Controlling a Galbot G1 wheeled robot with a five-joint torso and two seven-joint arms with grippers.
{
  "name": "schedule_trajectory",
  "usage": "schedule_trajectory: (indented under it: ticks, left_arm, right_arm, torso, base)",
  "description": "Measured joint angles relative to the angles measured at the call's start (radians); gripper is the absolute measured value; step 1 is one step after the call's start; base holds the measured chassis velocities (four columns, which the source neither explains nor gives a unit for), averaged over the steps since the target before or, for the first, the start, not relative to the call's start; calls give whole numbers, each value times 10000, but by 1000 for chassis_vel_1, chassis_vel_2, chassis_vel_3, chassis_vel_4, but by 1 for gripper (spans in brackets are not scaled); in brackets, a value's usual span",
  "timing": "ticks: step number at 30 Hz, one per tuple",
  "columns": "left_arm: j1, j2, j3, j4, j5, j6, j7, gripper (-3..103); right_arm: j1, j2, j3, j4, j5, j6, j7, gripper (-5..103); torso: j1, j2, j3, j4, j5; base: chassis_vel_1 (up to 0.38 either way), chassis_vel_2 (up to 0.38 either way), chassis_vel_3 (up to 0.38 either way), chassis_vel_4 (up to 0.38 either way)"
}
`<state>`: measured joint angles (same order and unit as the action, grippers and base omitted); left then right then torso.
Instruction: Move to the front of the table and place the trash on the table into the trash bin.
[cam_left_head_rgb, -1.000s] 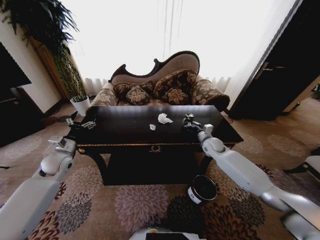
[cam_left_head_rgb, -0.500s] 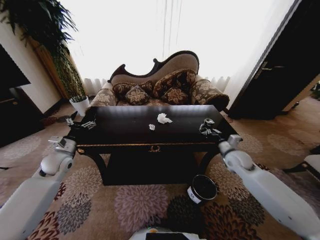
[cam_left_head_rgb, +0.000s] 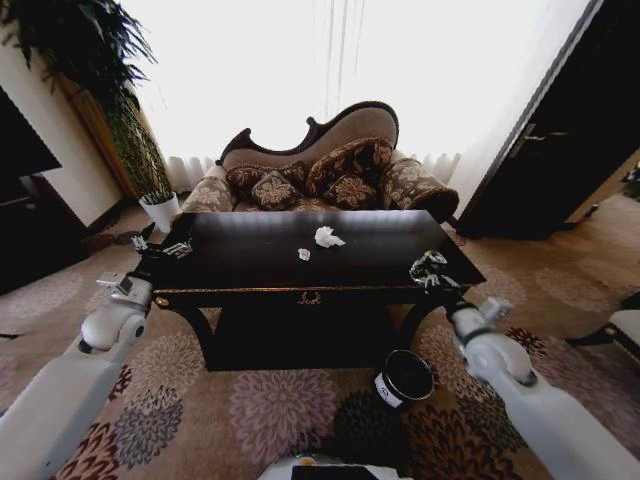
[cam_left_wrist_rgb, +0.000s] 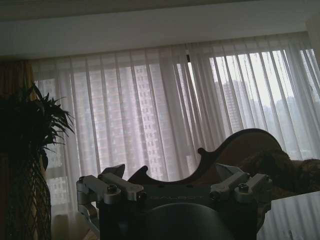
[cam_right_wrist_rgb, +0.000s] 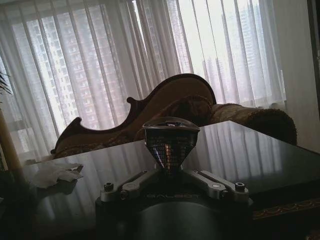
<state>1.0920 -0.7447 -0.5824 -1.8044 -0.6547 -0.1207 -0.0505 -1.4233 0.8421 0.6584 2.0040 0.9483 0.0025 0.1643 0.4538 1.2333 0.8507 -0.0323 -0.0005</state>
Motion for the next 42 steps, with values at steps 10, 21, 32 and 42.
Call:
schedule_trajectory:
  ticks: [10, 21, 32, 42]
  left_arm:
    - [0, 0, 0, 1, 0, 0, -1, 100]
    - [0, 0, 0, 1, 0, 0, -1, 100]
    - [0, 0, 0, 1, 0, 0, -1, 100]
    - [0, 0, 0, 1, 0, 0, -1, 100]
  right_arm:
    - [-1812, 2033, 741, 421, -1250, 1032, -814, 0]
    - [-1829, 3690, -246, -967, -2599, 1790, -1047, 0]
    - [-1058, 3809, -1114, -3844, -3561, 2506, -1266, 0]
    - [365, 3330, -1760, -7045, -4108, 2873, -1501, 0]
  torso:
    - [0, 0, 0, -2, -1]
    - [1, 0, 1, -1, 1]
    - [2, -1, 2, -1, 4]
    - [1, -2, 2, 0, 3]
  base:
    - [0, 0, 0, 0]
    - [0, 0, 0, 0]
    - [0, 0, 0, 0]
    - [0, 0, 0, 0]
